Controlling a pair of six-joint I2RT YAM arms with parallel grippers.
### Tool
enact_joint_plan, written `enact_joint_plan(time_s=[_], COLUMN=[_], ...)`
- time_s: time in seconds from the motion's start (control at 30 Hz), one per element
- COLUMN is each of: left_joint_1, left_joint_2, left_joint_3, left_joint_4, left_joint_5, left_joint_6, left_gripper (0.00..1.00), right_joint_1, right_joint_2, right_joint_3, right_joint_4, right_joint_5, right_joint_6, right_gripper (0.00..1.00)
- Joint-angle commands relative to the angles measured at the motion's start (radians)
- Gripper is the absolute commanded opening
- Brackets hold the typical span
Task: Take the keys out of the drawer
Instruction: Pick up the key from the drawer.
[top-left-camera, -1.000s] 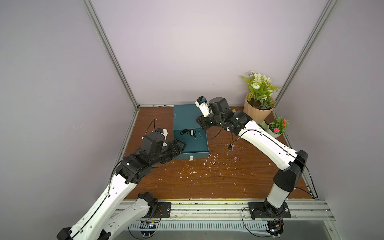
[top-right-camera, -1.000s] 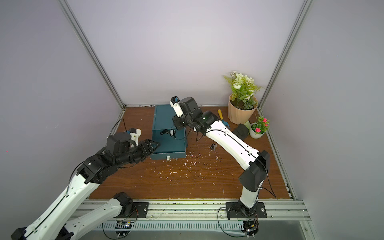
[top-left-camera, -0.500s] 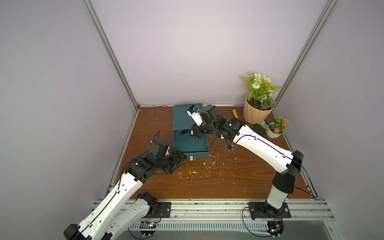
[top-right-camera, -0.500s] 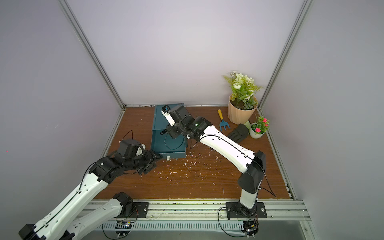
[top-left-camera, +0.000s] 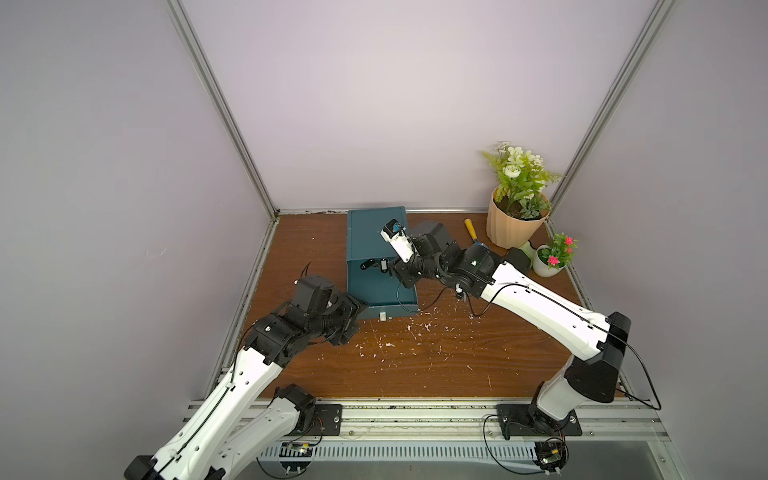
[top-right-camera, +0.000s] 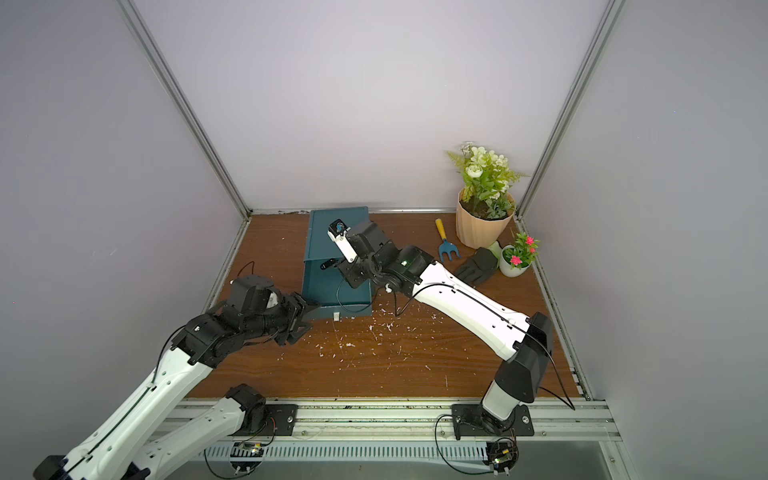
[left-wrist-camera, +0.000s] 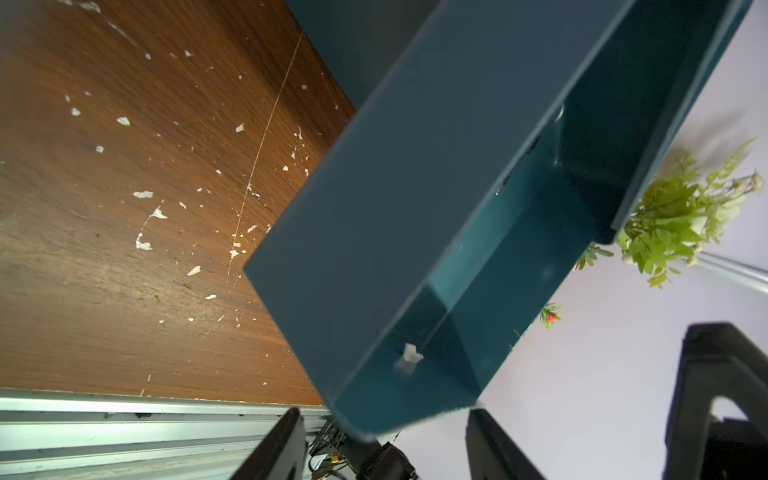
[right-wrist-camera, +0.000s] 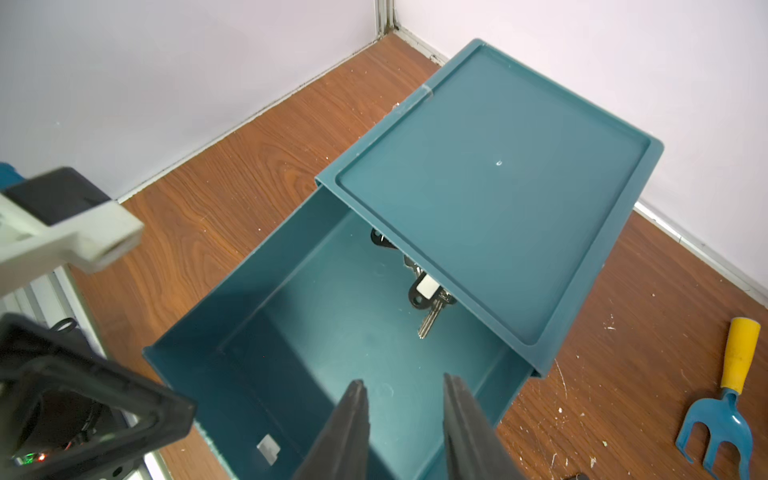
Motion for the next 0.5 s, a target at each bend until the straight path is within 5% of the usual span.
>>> enact_joint_plan(time_s=[0.0,0.47], left_joint_1=[0.011,0.01], left_joint_2=[0.002,0.007], left_joint_3=[0.002,-0.033], left_joint_4=[0.023,-0.074], left_joint_5=[-0.043,0.016], left_joint_6=[-0.095,-0.152], left_gripper=[0.65,0.61], right_joint_1=[0.004,0.005], right_joint_2=[-0.046,-0.042], right_joint_3=[-0.017,-0.04], right_joint_4=[0.039,0.067], right_joint_5=[0.024,-0.06], right_joint_6=[-0.022,-0.052], right_gripper=[0.36,0.37])
